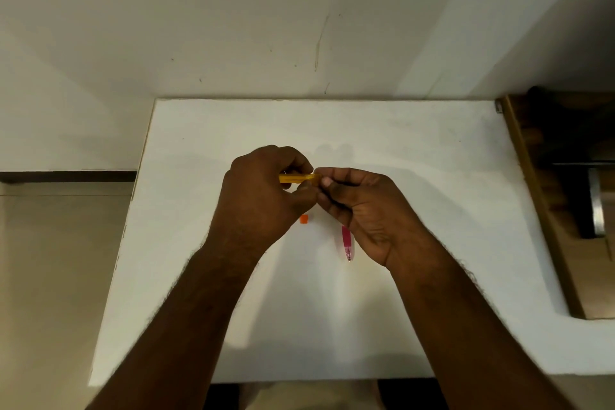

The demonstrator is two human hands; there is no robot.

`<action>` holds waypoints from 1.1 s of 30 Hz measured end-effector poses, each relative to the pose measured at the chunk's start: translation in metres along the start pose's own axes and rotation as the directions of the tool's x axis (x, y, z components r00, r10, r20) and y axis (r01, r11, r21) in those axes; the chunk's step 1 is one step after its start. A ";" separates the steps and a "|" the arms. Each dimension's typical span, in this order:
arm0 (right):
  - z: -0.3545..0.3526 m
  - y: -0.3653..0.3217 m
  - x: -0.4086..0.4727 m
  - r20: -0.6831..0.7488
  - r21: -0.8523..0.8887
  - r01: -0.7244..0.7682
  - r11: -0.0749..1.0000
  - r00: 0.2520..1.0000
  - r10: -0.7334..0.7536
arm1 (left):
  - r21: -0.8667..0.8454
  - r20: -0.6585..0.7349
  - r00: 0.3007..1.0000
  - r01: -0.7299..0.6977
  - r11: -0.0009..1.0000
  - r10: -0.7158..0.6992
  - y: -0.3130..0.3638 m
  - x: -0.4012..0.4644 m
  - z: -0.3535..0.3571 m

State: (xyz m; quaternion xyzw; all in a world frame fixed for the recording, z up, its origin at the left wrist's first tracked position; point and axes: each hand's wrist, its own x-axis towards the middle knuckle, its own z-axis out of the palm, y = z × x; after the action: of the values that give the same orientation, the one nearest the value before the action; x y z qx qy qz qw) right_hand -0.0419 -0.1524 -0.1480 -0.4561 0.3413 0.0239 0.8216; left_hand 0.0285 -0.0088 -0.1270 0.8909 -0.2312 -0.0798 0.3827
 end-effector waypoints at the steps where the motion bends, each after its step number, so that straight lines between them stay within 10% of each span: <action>1: 0.000 0.000 0.000 0.004 -0.005 0.005 1.000 1.000 -0.005 | -0.003 -0.002 1.000 0.000 1.000 0.000 0.000 0.000 0.000; 12: 0.001 -0.007 -0.001 -0.018 -0.370 0.182 0.911 0.979 -0.202 | -0.039 0.047 0.991 0.129 0.991 -0.127 -0.003 0.001 0.002; 33: -0.006 -0.017 -0.004 -0.120 -0.221 0.184 0.958 0.969 -0.214 | -0.125 0.006 0.990 0.137 0.983 -0.137 0.001 -0.001 0.005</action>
State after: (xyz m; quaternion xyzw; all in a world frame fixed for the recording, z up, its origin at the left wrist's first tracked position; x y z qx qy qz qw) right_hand -0.0419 -0.1660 -0.1352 -0.5723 0.3471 -0.0560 0.7409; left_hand 0.0261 -0.0122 -0.1302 0.8790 -0.1633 -0.1192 0.4318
